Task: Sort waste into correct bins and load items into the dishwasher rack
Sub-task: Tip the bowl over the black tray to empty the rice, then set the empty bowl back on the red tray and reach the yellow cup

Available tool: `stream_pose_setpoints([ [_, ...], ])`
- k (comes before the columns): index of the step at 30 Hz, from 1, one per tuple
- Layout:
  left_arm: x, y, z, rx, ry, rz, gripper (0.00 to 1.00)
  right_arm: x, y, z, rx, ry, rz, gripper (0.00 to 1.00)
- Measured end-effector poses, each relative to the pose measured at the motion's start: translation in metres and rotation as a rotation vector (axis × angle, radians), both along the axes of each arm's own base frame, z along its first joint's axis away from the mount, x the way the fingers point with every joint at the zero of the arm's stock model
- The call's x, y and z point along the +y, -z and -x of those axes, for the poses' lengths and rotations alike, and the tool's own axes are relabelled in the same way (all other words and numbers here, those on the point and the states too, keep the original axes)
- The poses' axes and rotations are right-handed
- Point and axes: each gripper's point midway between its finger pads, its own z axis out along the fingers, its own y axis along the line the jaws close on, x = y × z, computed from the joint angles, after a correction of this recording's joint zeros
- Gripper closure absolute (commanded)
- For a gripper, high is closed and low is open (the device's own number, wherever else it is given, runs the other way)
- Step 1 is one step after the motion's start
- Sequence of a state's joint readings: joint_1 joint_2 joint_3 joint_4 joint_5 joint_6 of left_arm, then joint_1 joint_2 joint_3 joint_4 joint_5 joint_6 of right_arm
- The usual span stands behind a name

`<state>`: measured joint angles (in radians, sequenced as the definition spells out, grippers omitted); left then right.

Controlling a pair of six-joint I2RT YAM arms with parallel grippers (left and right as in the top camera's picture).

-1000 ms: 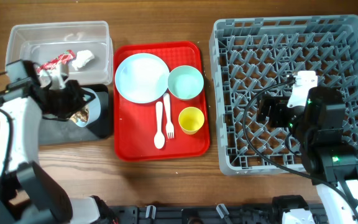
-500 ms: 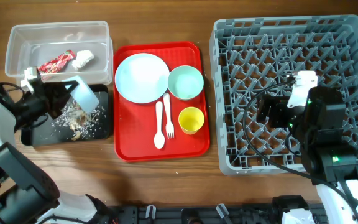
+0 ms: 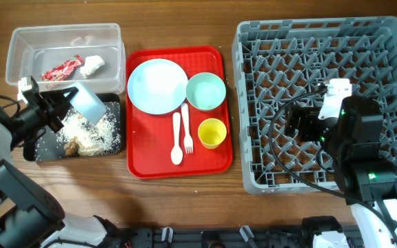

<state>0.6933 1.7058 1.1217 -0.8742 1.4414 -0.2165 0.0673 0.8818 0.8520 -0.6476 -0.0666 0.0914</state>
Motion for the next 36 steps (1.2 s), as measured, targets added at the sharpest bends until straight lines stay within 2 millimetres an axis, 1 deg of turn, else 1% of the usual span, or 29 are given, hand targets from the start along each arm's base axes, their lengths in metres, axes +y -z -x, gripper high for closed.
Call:
stream_pose_setpoints([
  [2, 0.0, 0.002, 0.0, 0.018, -0.003, 0.003, 0.96, 0.0, 0.0, 0.0, 0.0, 0.0, 0.0, 0.0],
  [5, 0.005, 0.02, 0.0, 0.139, -0.031, -0.035, 0.96, 0.0, 0.0, 0.0, 0.0, -0.001, 0.001, 0.0],
  [6, 0.006, 0.022, -0.001, 0.145, -0.035, -0.043, 0.96, 0.0, 0.0, 0.0, 0.0, -0.002, 0.003, 0.0],
  [7, 0.006, 0.018, -0.002, 0.112, -0.028, -0.035, 0.96, 0.0, 0.0, 0.0, 0.0, -0.002, 0.003, 0.0],
  [8, 0.003, 0.006, -0.003, 0.044, -0.012, -0.003, 0.96, 0.0, 0.0, 0.0, 0.0, -0.002, 0.003, 0.0],
  [9, 0.002, -0.001, -0.002, 0.006, -0.004, 0.019, 0.96, 0.0, 0.0, 0.0, 0.001, -0.002, 0.003, 0.0],
  [11, 0.001, -0.008, -0.002, -0.028, 0.003, 0.04, 0.96, 0.0, 0.0, 0.0, 0.001, -0.002, 0.003, 0.0],
  [13, 0.001, -0.006, -0.003, 0.007, -0.003, 0.056, 0.96, 0.0, 0.0, 0.0, 0.001, -0.002, 0.003, 0.0],
  [15, 0.002, -0.011, -0.004, -0.03, 0.002, 0.065, 0.96, 0.0, 0.0, 0.0, 0.001, -0.002, 0.003, 0.0],
  [17, 0.006, -0.006, -0.005, -0.015, -0.01, 0.037, 0.96, 0.0, 0.001, 0.0, 0.002, -0.002, 0.003, 0.0],
  [20, 0.009, -0.009, -0.007, -0.049, -0.013, 0.021, 0.96, 0.0, 0.001, 0.001, 0.003, -0.002, 0.003, 0.0],
  [22, 0.013, 0.003, -0.007, -0.001, -0.031, -0.025, 0.96, 0.0, 0.001, 0.001, 0.003, -0.005, 0.006, 0.0],
  [24, 0.011, 0.004, -0.007, 0.008, -0.028, -0.029, 0.96, 0.0, 0.002, 0.002, 0.009, -0.01, 0.013, 0.0],
  [25, 0.005, 0.003, -0.007, 0.003, -0.012, -0.054, 0.96, 0.0, 0.002, 0.002, 0.009, -0.012, 0.015, 0.0],
  [27, -0.016, -0.001, -0.009, -0.003, 0.036, -0.134, 0.96, 0.0, 0.002, 0.002, 0.01, -0.012, 0.015, 0.0],
  [28, -0.046, -0.007, -0.008, -0.015, 0.103, -0.237, 0.96, 0.0, 0.002, 0.002, 0.009, -0.012, 0.015, 0.0],
  [29, -0.069, -0.008, -0.006, -0.02, 0.153, -0.318, 0.96, 0.0, 0.002, 0.002, 0.009, -0.012, 0.015, 0.0],
  [30, -0.1, -0.006, -0.002, -0.019, 0.225, -0.434, 0.96, 0.0, 0.002, 0.002, 0.009, -0.012, 0.015, 0.0],
  [31, -0.117, 0.002, 0.002, 0.006, 0.268, -0.525, 0.96, 0.0, 0.002, 0.002, 0.01, -0.011, 0.015, 0.0],
  [33, -0.162, 0.029, 0.017, 0.055, 0.402, -0.744, 0.96, 0.0, 0.002, 0.002, 0.01, -0.012, 0.015, 0.0],
  [34, -0.181, 0.038, 0.025, 0.063, 0.465, -0.806, 0.96, 0.0, 0.002, 0.002, 0.01, -0.012, 0.015, 0.0],
  [35, -0.198, 0.052, 0.035, 0.072, 0.529, -0.919, 0.96, 0.0, 0.002, 0.002, 0.01, -0.012, 0.015, 0.0],
  [36, -0.21, 0.066, 0.043, 0.092, 0.572, -1.011, 0.96, 0.0, 0.002, 0.002, 0.01, -0.012, 0.015, 0.0],
])
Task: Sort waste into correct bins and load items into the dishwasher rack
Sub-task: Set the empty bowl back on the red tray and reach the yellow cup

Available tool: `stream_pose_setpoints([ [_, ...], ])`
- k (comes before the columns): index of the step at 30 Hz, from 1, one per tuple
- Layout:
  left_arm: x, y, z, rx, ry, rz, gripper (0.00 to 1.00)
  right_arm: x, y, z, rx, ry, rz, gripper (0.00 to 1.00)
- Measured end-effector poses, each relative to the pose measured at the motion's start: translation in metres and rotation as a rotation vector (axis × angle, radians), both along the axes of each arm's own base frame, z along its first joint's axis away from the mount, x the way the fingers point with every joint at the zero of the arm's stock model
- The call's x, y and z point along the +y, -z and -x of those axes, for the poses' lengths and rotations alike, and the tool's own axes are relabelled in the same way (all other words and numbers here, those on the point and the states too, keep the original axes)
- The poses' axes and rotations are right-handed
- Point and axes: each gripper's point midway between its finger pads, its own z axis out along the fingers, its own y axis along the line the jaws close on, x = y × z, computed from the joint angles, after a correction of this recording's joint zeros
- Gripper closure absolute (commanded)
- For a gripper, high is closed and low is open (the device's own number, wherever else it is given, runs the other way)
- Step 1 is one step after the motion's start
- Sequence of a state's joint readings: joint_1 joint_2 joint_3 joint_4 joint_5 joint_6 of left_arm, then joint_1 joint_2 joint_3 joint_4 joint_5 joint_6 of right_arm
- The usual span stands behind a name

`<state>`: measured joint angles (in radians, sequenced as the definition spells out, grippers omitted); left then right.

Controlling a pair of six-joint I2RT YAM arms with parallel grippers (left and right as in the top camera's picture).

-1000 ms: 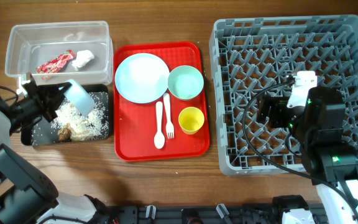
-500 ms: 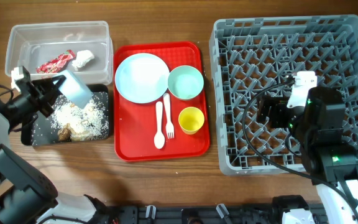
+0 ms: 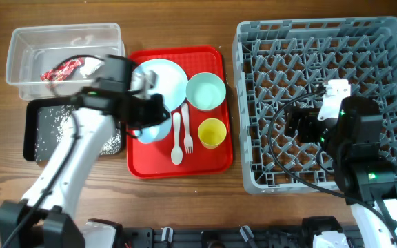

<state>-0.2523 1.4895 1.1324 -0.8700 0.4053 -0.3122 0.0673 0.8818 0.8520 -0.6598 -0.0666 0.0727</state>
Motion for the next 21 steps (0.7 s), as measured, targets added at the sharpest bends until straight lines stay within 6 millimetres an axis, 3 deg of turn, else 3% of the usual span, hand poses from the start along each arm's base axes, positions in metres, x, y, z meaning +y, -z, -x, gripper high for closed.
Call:
stream_pose_setpoints([
  [2, -0.015, 0.038, 0.011, 0.049, 0.045, -0.196, 0.96, 0.0, 0.0, 0.0, 0.0, 0.0, 0.0, 0.0],
  [6, -0.008, 0.083, 0.012, 0.109, 0.008, -0.391, 0.96, 0.0, 0.0, 0.0, 0.0, 0.0, 0.0, 0.0],
  [7, -0.004, 0.087, 0.01, 0.108, -0.006, -0.42, 0.93, 0.0, 0.0, 0.0, 0.0, 0.0, 0.0, 0.0],
  [8, 0.004, 0.088, 0.007, 0.093, -0.024, -0.461, 0.79, 0.0, 0.0, 0.0, 0.0, 0.0, 0.0, 0.0],
  [10, 0.012, 0.087, 0.002, 0.069, -0.047, -0.505, 0.66, 0.0, 0.0, 0.0, 0.0, 0.0, 0.0, 0.0],
  [14, 0.016, 0.086, 0.0, 0.06, -0.06, -0.527, 0.6, 0.0, 0.0, 0.0, 0.0, 0.0, 0.0, 0.0],
  [15, 0.013, 0.083, -0.001, 0.06, -0.058, -0.514, 0.53, 0.0, 0.0, 0.0, 0.001, 0.0, 0.0, 0.0],
  [17, -0.007, 0.063, -0.012, 0.021, -0.053, -0.413, 0.52, 0.0, 0.0, 0.0, 0.002, 0.0, 0.0, 0.0],
  [19, -0.038, 0.03, -0.026, -0.063, -0.024, -0.238, 0.56, 0.0, 0.0, 0.0, 0.002, 0.0, 0.0, 0.0],
  [20, -0.054, 0.012, -0.026, -0.093, 0.013, -0.144, 0.56, 0.0, 0.0, 0.0, 0.002, 0.0, 0.0, 0.0],
  [21, -0.063, 0.007, -0.023, -0.092, 0.035, -0.108, 0.56, 0.0, 0.0, 0.0, 0.002, 0.0, 0.0, 0.0],
])
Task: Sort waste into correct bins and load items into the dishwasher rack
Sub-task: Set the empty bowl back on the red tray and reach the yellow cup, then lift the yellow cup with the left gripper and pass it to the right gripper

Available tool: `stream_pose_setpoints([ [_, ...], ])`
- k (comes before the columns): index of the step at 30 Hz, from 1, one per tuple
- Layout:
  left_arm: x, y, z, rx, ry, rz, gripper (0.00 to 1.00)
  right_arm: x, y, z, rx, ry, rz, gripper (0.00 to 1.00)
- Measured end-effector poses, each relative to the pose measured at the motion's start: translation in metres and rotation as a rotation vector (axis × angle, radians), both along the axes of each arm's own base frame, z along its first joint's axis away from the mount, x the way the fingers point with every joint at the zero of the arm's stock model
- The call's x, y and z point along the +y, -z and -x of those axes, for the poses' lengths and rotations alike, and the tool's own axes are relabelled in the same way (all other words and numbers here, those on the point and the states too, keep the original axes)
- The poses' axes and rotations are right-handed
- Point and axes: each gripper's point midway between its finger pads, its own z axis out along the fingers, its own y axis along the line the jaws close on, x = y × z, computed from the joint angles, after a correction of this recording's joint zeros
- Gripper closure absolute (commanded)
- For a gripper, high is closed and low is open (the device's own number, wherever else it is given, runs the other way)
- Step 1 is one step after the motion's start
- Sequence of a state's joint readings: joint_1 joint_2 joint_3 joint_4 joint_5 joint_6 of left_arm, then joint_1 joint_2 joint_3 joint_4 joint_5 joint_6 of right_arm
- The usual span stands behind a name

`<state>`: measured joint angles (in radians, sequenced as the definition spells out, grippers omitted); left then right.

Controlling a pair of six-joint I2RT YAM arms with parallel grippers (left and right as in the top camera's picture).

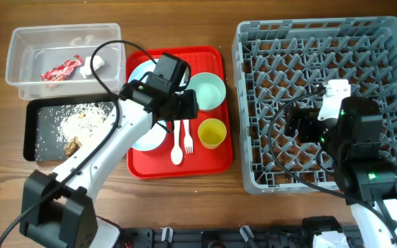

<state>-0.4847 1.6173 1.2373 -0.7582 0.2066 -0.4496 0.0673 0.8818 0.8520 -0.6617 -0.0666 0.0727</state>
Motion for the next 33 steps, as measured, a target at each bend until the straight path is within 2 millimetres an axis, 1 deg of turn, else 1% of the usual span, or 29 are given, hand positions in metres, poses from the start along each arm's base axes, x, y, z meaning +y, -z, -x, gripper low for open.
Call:
stream_pose_setpoints([
  [2, -0.015, 0.002, 0.01, 0.019, 0.048, 0.018, 0.57, 0.0, 0.0, 0.0, 0.0, 0.0, 0.0, 0.0],
  [3, -0.022, 0.007, 0.016, 0.037, 0.071, 0.014, 0.58, 0.0, 0.0, 0.0, 0.002, 0.0, 0.0, 0.0],
  [5, -0.032, 0.027, 0.029, 0.1, 0.111, -0.011, 0.61, 0.0, 0.001, 0.001, 0.004, 0.0, 0.0, 0.0],
  [6, -0.036, 0.04, 0.034, 0.13, 0.125, -0.035, 0.64, 0.0, 0.001, 0.001, 0.004, 0.0, 0.0, 0.0],
  [8, -0.037, 0.064, 0.04, 0.177, 0.14, -0.088, 0.9, 0.0, 0.001, 0.001, 0.004, 0.0, 0.0, 0.0],
  [9, -0.037, 0.073, 0.041, 0.192, 0.144, -0.109, 0.96, 0.0, 0.001, 0.001, 0.004, 0.0, 0.0, 0.0],
  [10, -0.035, 0.079, 0.041, 0.2, 0.145, -0.128, 0.96, 0.0, 0.001, 0.001, 0.004, 0.0, 0.0, 0.0],
  [12, -0.03, 0.081, 0.037, 0.188, 0.136, -0.148, 0.96, 0.0, 0.001, 0.001, 0.004, 0.0, 0.0, 0.0],
  [14, -0.02, 0.079, 0.03, 0.196, 0.101, -0.135, 0.96, 0.0, 0.0, 0.0, 0.0, -0.001, -0.001, 0.0],
  [15, -0.017, 0.076, 0.025, 0.198, 0.084, -0.106, 0.96, 0.002, -0.002, -0.002, -0.011, -0.009, -0.008, 0.0],
  [17, -0.016, 0.051, -0.003, 0.153, 0.037, 0.073, 0.96, 0.019, -0.011, -0.009, -0.052, -0.087, -0.068, 0.0],
  [18, -0.026, 0.019, -0.03, 0.071, 0.05, 0.281, 0.96, 0.033, -0.013, -0.012, -0.059, -0.155, -0.116, 0.0],
  [19, -0.031, -0.005, -0.044, 0.024, 0.075, 0.419, 0.96, 0.049, -0.014, -0.013, -0.056, -0.235, -0.172, 0.0],
  [20, -0.034, -0.028, -0.054, -0.014, 0.111, 0.541, 0.96, 0.067, -0.012, -0.013, -0.039, -0.329, -0.23, 0.0],
  [21, -0.042, -0.056, -0.054, -0.027, 0.179, 0.694, 0.96, 0.084, -0.008, -0.011, -0.012, -0.427, -0.295, 0.0],
  [22, -0.048, -0.068, -0.046, -0.001, 0.224, 0.768, 0.96, 0.096, -0.008, -0.009, -0.004, -0.497, -0.343, 0.0],
  [24, -0.058, -0.085, -0.03, 0.055, 0.302, 0.87, 0.96, 0.12, -0.009, -0.01, -0.007, -0.659, -0.45, 0.0],
  [25, -0.062, -0.093, -0.019, 0.099, 0.34, 0.919, 0.96, 0.128, -0.008, -0.01, -0.003, -0.722, -0.498, 0.0],
  [26, -0.064, -0.096, -0.014, 0.121, 0.358, 0.941, 0.96, 0.134, -0.012, -0.009, -0.015, -0.77, -0.53, 0.01],
  [27, -0.068, -0.099, -0.008, 0.148, 0.375, 0.959, 0.96, 0.14, -0.021, -0.01, -0.056, -0.841, -0.563, 0.0],
  [31, -0.083, -0.104, 0.012, 0.205, 0.434, 0.985, 0.96, 0.149, -0.037, -0.01, -0.115, -0.941, -0.634, 0.0],
  [33, -0.089, -0.105, 0.017, 0.226, 0.446, 0.987, 0.96, 0.152, -0.046, -0.007, -0.136, -0.977, -0.658, 0.05],
])
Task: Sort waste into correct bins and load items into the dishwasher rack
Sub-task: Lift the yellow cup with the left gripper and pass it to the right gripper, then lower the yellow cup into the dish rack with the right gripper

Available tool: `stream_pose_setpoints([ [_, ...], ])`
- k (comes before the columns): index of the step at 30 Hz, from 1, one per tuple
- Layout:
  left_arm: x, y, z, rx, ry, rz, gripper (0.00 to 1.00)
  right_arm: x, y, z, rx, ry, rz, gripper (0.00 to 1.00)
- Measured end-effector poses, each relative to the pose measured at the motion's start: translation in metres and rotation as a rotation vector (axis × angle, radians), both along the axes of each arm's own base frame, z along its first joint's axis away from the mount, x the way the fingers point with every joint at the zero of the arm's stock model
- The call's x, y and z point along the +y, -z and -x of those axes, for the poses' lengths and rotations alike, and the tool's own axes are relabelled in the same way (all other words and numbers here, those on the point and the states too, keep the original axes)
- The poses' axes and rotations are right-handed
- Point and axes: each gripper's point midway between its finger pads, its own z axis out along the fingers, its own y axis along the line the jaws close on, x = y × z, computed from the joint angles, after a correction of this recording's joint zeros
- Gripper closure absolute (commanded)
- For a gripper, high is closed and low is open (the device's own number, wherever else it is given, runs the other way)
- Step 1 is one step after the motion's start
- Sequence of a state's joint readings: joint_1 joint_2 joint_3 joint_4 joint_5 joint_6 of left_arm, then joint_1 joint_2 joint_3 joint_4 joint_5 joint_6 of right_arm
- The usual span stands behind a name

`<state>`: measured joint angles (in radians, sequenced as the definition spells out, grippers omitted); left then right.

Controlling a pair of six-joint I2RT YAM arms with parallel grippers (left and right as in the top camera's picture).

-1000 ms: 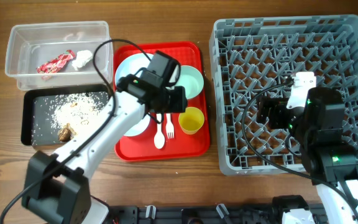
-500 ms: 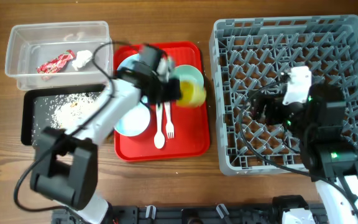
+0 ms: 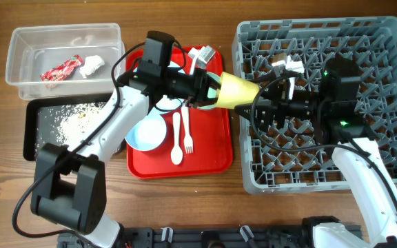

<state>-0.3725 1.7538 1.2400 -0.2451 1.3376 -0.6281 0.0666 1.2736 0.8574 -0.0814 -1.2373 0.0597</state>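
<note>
A yellow cup [image 3: 237, 92] hangs on its side over the gap between the red tray [image 3: 212, 158] and the grey dishwasher rack [image 3: 371, 48]. My left gripper [image 3: 211, 89] is shut on its wide end. My right gripper [image 3: 262, 103] is at its narrow end; its jaws are too dark to read. A pale blue dish [image 3: 147, 132] lies on the tray's lower left. A white spoon [image 3: 176, 141] and fork [image 3: 187, 134] lie beside it. A second pale plate [image 3: 174, 66] and the teal bowl are mostly hidden under my left arm.
A clear bin [image 3: 26, 41] at the back left holds a red wrapper [image 3: 62, 68] and a white scrap. In front of it a black tray [image 3: 32, 134] carries rice-like food scraps. My right arm lies across the rack's left half.
The yellow cup has left the tray and is now held sideways at the rack's left edge by my left gripper. My right gripper has moved from the middle of the rack to the cup's narrow end.
My left gripper first held a pale dish tilted over the black tray of scraps. Then it had that dish over the red tray's left side. Later the dish lay on the tray and the gripper hovered near the cutlery. Now the cup is lifted between both grippers.
</note>
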Motion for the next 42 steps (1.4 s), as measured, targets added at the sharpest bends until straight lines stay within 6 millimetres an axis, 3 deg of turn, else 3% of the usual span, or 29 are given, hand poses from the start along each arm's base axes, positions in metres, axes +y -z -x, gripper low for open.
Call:
stream_pose_setpoints([
  [4, -0.004, 0.0, 0.004, 0.018, 0.01, -0.004, 0.96, 0.001, -0.002, 0.004, 0.019, -0.023, -0.018, 0.13],
  [7, -0.004, -0.001, 0.005, 0.024, 0.018, 0.003, 0.96, 0.001, -0.002, 0.004, 0.033, -0.021, -0.022, 0.28],
  [11, -0.004, -0.003, 0.008, 0.032, 0.032, 0.014, 0.96, 0.0, -0.002, 0.003, 0.051, -0.01, -0.024, 0.37],
  [15, -0.004, -0.002, 0.007, 0.037, 0.025, 0.007, 0.64, 0.0, 0.001, 0.003, 0.069, -0.006, -0.02, 0.42],
  [17, -0.002, 0.006, 0.001, 0.03, -0.017, -0.036, 0.53, -0.004, 0.013, -0.003, 0.122, 0.058, 0.02, 0.46],
  [19, 0.014, 0.037, -0.017, 0.051, -0.151, -0.197, 0.5, -0.015, 0.037, -0.015, 0.199, 0.183, 0.11, 0.47],
  [21, 0.046, 0.069, -0.039, 0.054, -0.295, -0.371, 0.48, -0.029, 0.06, -0.024, 0.245, 0.301, 0.211, 0.47],
  [23, 0.087, 0.088, -0.056, 0.045, -0.421, -0.517, 0.48, -0.047, 0.084, -0.022, 0.323, 0.408, 0.329, 0.46],
  [24, 0.107, 0.09, -0.061, 0.031, -0.479, -0.582, 0.48, -0.056, 0.087, -0.019, 0.343, 0.452, 0.376, 0.46],
  [25, 0.123, 0.089, -0.061, 0.018, -0.521, -0.639, 0.48, -0.061, 0.087, -0.014, 0.378, 0.473, 0.414, 0.46],
  [28, 0.165, 0.074, -0.046, -0.03, -0.633, -0.826, 0.48, -0.089, 0.054, -0.006, 0.39, 0.61, 0.537, 0.49],
  [31, 0.199, 0.068, -0.032, -0.065, -0.714, -0.998, 0.47, -0.132, 0.037, 0.013, 0.486, 0.772, 0.681, 0.49],
  [34, 0.214, 0.066, -0.033, -0.091, -0.757, -1.066, 0.47, -0.173, 0.049, 0.028, 0.611, 0.909, 0.796, 0.43],
  [35, 0.215, 0.066, -0.033, -0.093, -0.763, -1.075, 0.46, -0.183, 0.057, 0.029, 0.661, 0.935, 0.816, 0.36],
  [37, 0.217, 0.066, -0.033, -0.097, -0.768, -1.085, 0.46, -0.198, 0.073, 0.025, 0.745, 0.966, 0.849, 0.33],
  [39, 0.218, 0.066, -0.034, -0.098, -0.772, -1.09, 0.47, -0.2, 0.089, 0.022, 0.804, 0.945, 0.881, 0.33],
  [42, 0.218, 0.066, -0.034, -0.098, -0.772, -1.091, 0.47, -0.201, 0.134, 0.016, 0.962, 0.865, 0.955, 0.33],
])
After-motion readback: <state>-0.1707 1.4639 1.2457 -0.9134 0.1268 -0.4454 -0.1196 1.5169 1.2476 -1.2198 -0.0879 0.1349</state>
